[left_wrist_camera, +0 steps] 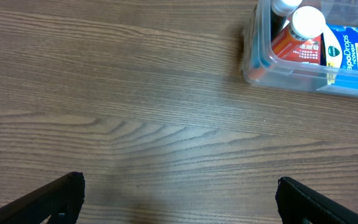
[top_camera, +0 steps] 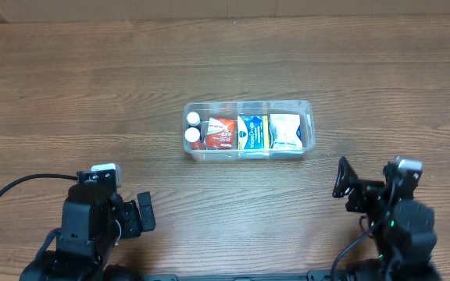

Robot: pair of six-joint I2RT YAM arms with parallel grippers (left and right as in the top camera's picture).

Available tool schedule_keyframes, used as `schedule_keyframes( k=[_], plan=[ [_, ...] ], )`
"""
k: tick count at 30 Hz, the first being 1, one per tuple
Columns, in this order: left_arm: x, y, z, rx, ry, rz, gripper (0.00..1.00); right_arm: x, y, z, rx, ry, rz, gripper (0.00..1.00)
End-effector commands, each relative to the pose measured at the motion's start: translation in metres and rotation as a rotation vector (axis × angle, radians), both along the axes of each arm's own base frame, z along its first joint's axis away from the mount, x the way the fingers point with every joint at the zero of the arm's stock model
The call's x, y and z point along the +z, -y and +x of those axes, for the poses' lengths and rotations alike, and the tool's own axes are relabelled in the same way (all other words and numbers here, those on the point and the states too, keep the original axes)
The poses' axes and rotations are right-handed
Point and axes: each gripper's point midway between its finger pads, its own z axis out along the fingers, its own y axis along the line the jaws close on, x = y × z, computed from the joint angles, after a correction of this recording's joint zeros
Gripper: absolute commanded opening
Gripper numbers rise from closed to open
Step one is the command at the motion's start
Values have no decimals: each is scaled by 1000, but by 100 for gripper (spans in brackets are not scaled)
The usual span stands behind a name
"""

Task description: Pack container

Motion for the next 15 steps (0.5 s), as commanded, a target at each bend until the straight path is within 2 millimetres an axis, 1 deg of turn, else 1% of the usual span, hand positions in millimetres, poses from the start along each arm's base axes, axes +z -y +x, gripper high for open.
schedule_keyframes(
  k=[1,3,5,7,9,10,11,15],
  plan=[
    [-1,0,0,5,1,-7,100,-1,-3,1,47,182,-79,100],
    [-1,0,0,5,1,-7,100,8,-4,4,53,303,-122,100],
    [-1,0,0,5,1,-7,100,11,-4,8,57,383,-181,100],
    [-1,0,0,5,1,-7,100,2,-5,14,65,416,-241,100],
    [-1,0,0,5,1,-7,100,-18,-9,18,98,383,-275,100],
    [-1,0,0,5,1,-7,100,-35,-11,20,112,345,-270,100],
    [-1,0,0,5,1,-7,100,-40,-12,20,117,336,-260,100],
    [-1,0,0,5,1,-7,100,-38,-13,20,121,342,-264,100]
  ],
)
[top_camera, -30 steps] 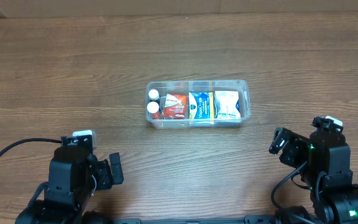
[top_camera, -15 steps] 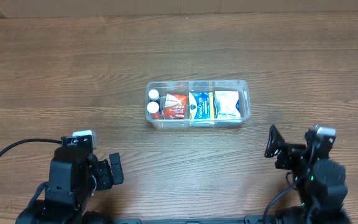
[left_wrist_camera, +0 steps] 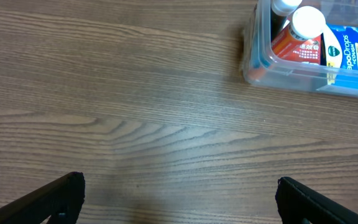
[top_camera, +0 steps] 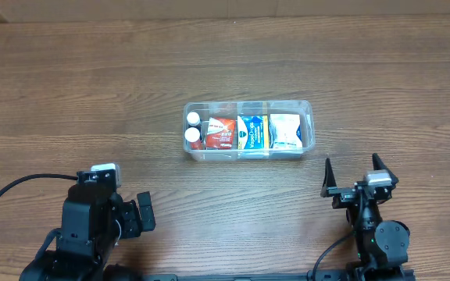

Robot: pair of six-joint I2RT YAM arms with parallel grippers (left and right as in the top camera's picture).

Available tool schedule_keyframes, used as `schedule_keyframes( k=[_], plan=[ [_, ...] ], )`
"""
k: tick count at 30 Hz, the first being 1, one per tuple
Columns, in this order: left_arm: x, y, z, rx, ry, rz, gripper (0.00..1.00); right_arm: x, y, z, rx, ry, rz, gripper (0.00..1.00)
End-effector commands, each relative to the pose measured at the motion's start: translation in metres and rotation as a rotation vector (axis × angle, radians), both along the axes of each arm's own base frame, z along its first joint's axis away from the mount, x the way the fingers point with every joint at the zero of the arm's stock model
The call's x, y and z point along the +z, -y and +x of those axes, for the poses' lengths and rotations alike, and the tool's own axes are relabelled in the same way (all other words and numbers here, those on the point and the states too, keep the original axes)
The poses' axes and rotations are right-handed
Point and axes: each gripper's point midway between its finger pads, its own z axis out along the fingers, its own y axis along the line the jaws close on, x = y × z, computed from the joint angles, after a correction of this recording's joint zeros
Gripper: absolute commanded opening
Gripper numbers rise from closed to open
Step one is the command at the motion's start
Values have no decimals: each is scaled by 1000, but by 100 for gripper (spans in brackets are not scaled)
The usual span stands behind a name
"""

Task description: Pack container

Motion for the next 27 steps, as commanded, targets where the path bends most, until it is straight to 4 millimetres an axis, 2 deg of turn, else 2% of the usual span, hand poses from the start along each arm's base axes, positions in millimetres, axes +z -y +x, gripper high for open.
schedule_keyframes(
  k=[1,24,27],
  plan=[
    [-1,0,-1,5,0,-7,100,-1,-1,0,11,10,-20,100],
    [-1,0,-1,7,1,-4,100,-1,-1,0,11,10,-20,100],
    [-2,0,-5,3,0,-11,100,-1,-1,0,11,10,-20,100]
  ],
)
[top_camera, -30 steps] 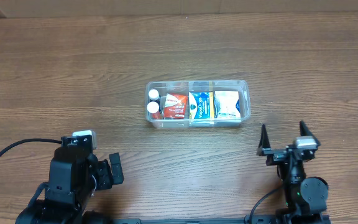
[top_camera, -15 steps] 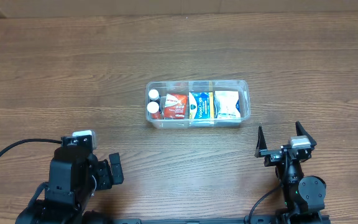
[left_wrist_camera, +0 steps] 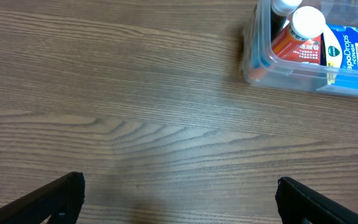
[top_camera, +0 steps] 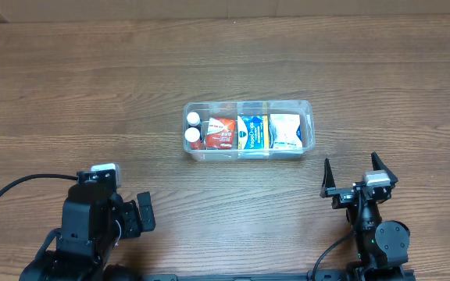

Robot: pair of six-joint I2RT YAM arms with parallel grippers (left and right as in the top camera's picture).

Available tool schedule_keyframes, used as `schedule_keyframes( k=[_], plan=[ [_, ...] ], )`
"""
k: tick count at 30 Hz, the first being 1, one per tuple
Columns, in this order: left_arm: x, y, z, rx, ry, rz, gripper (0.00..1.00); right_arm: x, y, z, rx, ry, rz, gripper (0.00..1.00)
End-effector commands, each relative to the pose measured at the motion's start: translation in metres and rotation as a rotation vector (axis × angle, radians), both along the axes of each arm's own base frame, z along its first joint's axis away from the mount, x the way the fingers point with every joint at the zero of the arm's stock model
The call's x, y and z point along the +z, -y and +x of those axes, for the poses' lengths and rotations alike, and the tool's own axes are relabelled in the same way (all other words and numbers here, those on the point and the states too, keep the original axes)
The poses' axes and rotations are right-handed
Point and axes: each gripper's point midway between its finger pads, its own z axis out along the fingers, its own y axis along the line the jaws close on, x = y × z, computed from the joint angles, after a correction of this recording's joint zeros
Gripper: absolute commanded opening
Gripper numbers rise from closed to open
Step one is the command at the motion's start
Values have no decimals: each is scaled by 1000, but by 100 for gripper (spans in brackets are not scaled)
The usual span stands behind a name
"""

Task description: Pack container

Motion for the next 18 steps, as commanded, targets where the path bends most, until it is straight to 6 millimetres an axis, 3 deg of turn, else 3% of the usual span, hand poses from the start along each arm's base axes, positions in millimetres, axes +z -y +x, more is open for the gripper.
schedule_keyframes(
  k=[1,10,15,18],
  plan=[
    [-1,-2,-6,7,20,-9,100,0,0,0,1,9,-5,100],
    [-38,-1,32,-100,407,52,100,0,0,0,1,9,-5,100],
    [-27,7,64,-194,736,151,100,0,0,0,1,9,-5,100],
    [-18,9,72,-229,882,215,100,0,0,0,1,9,-5,100]
  ],
)
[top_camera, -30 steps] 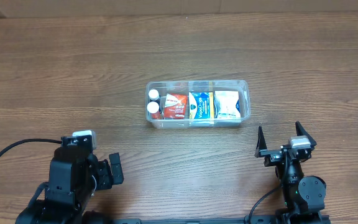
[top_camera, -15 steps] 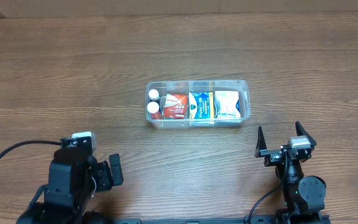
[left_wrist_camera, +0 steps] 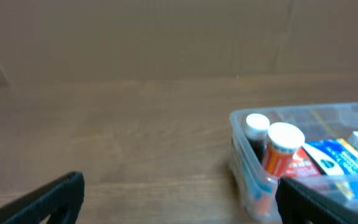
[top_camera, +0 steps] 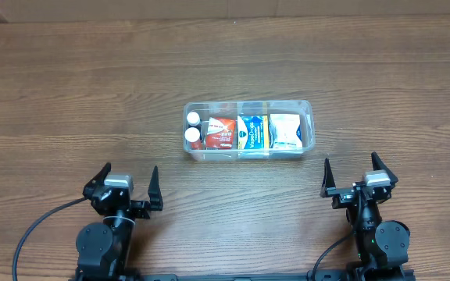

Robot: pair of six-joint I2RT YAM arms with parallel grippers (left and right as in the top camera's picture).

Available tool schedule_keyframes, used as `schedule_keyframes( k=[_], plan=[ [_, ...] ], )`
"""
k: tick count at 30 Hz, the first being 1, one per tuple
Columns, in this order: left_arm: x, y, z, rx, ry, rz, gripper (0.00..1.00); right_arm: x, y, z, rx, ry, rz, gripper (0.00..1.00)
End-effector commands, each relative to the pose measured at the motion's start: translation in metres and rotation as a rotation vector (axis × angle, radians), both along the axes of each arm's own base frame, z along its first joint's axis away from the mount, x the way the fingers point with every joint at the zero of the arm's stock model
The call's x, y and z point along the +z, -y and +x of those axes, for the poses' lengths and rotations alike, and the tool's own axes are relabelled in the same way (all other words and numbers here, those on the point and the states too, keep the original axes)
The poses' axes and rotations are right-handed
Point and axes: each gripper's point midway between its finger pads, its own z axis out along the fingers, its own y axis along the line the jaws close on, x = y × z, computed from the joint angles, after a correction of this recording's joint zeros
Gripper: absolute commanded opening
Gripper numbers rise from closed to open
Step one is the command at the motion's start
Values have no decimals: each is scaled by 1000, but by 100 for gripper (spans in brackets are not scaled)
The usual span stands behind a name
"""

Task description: Pack container

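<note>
A clear plastic container (top_camera: 309, 125) stands at the table's middle. Inside it are two white-capped bottles (top_camera: 192, 134), a red packet (top_camera: 221, 134), a blue VapoDrops packet (top_camera: 250, 131) and a white packet (top_camera: 286, 131). My left gripper (top_camera: 126, 182) sits near the front left, open and empty, its fingers pointing toward the container. In the left wrist view the container (left_wrist_camera: 244, 168) shows low at the right with the bottles (left_wrist_camera: 283, 146) upright, and the gripper (left_wrist_camera: 179, 196) holds nothing. My right gripper (top_camera: 355, 172) rests open at the front right, empty.
Bare brown wood tabletop (top_camera: 92, 94) surrounds the container on all sides. A cable (top_camera: 37, 226) trails from the left arm at the front left. A cardboard-coloured wall (left_wrist_camera: 166, 37) rises behind the table in the left wrist view.
My left arm has swung from a turned, downward-looking pose to a low pose facing straight at the container; its camera now looks along the table. The right arm and container are unchanged.
The container stood packed throughout. At first both arms sat turned at the front edge. Then the right arm stood in a straight, forward-facing pose with its gripper open. Now the left arm has taken the matching pose, also open.
</note>
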Motion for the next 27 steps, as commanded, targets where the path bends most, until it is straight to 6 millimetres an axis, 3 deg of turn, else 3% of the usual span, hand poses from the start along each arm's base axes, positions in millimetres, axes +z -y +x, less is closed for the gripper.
schedule_keyframes(
  k=[1,4,27],
  plan=[
    [-5,4,6,-49,132,128,100,0,0,0,2,10,-5,100],
    [-27,8,4,-83,83,136,100,0,0,0,2,10,-5,100],
    [-26,9,4,-87,89,152,100,0,0,0,2,10,-5,100]
  ],
)
